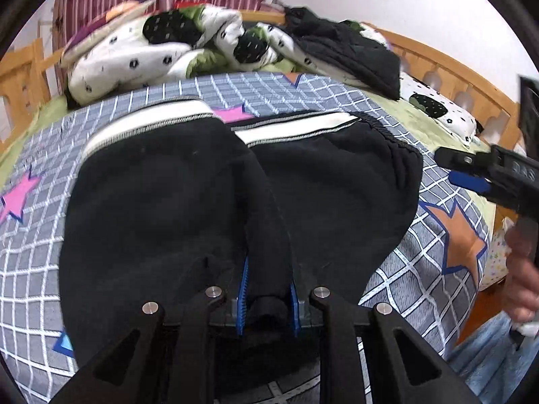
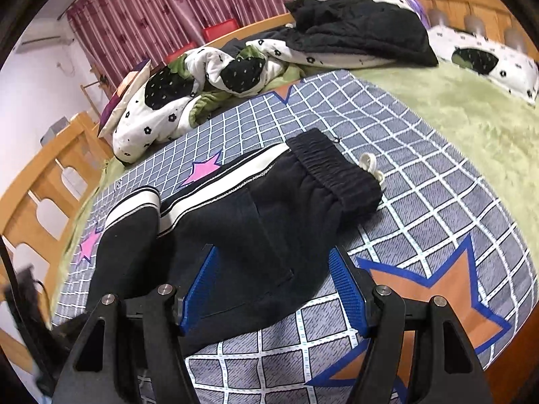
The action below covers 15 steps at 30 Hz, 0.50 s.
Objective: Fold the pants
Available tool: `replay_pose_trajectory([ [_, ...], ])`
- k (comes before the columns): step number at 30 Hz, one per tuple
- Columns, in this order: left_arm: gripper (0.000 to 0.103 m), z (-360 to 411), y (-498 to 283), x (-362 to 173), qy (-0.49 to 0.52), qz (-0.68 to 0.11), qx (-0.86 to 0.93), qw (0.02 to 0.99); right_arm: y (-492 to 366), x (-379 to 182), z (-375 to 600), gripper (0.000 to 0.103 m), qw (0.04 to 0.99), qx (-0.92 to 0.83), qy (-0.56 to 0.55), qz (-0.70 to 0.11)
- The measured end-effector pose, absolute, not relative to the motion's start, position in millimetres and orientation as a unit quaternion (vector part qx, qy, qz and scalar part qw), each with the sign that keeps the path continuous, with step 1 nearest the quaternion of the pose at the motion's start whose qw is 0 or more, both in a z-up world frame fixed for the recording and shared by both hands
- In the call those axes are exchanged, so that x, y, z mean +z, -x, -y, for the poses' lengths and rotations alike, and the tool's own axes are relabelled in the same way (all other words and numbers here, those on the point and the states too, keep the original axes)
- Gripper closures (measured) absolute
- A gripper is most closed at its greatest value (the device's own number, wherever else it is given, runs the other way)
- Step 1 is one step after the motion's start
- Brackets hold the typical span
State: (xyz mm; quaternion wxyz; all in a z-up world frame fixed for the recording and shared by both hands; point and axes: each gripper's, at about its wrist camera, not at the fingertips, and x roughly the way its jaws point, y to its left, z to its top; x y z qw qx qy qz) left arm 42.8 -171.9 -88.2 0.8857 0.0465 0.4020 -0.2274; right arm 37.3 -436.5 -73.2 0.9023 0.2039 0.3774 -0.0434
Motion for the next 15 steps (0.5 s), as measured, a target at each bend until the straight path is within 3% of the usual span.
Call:
replay_pose_trajectory([
  [2, 0.07, 161.1, -36.1, -77.1, -0.032, -0.394, -0.264, 0.88, -40.2, -74.3, 432.7, 0.035, 0.901, -0.034, -0.201, -0.384],
  [8, 0.063, 106.2, -13.9, -56.9, -0.033, -0.368, -0.256, 0.893, -55.0, -84.0, 402.3, 0.035, 0.891, 0.022, -0.204, -0.405],
  [15, 0.057, 17.6, -7.0, -92.2, 0.068, -0.403, -0.187, 0.893, -74.2, -103.4, 345.5, 0.035, 0.865, 0.119, -0.223, -0.433],
])
